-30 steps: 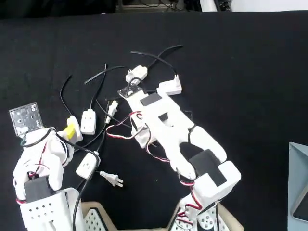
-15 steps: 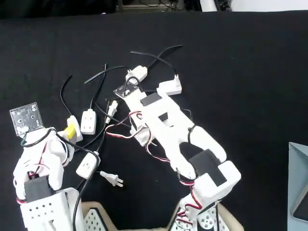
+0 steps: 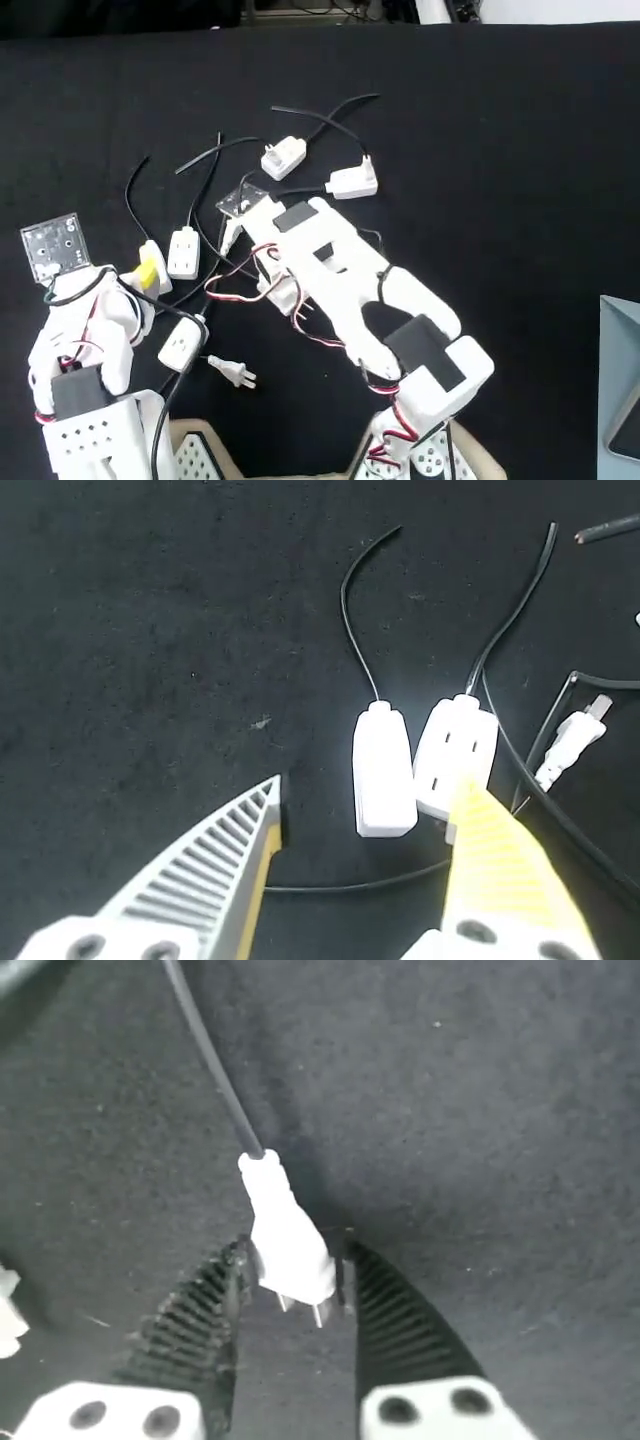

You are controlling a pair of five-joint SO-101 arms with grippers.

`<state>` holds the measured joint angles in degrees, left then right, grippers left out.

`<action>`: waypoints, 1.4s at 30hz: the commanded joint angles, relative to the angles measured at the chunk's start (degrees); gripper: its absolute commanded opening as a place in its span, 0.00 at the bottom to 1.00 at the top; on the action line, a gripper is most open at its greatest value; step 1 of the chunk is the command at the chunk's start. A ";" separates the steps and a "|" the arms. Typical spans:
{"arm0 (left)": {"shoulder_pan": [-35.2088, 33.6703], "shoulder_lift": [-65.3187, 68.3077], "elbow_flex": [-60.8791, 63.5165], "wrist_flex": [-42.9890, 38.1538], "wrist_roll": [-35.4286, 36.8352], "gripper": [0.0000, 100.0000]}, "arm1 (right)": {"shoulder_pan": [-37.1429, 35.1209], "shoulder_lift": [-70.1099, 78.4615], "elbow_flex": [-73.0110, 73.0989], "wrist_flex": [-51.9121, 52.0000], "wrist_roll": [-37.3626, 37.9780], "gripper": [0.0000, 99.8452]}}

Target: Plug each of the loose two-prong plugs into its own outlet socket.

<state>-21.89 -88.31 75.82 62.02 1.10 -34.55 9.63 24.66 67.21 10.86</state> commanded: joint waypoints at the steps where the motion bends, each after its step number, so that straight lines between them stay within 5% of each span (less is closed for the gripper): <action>1: -0.48 -0.26 1.10 -3.25 0.09 0.27 | -0.70 -1.19 -1.36 0.35 0.00 0.01; 7: -0.40 -0.26 1.98 -4.40 0.09 0.27 | 2.11 -9.10 -1.10 0.35 0.70 0.01; 19: -0.48 -0.26 2.07 -4.40 0.09 0.27 | 7.03 -14.46 7.60 -5.63 13.98 0.03; 24: -0.48 -0.26 2.07 -4.40 0.09 0.27 | 5.98 -14.73 11.65 -5.54 13.98 0.15; 33: -0.48 -0.26 2.15 -4.40 0.09 0.27 | 6.24 -14.20 6.46 -4.92 8.26 0.12; 42: -0.48 -0.26 2.15 -4.40 0.09 0.27 | 10.20 -11.21 5.85 -4.92 10.99 0.12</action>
<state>-21.89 -88.31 78.29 58.86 1.10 -27.60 -2.42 33.36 62.11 20.00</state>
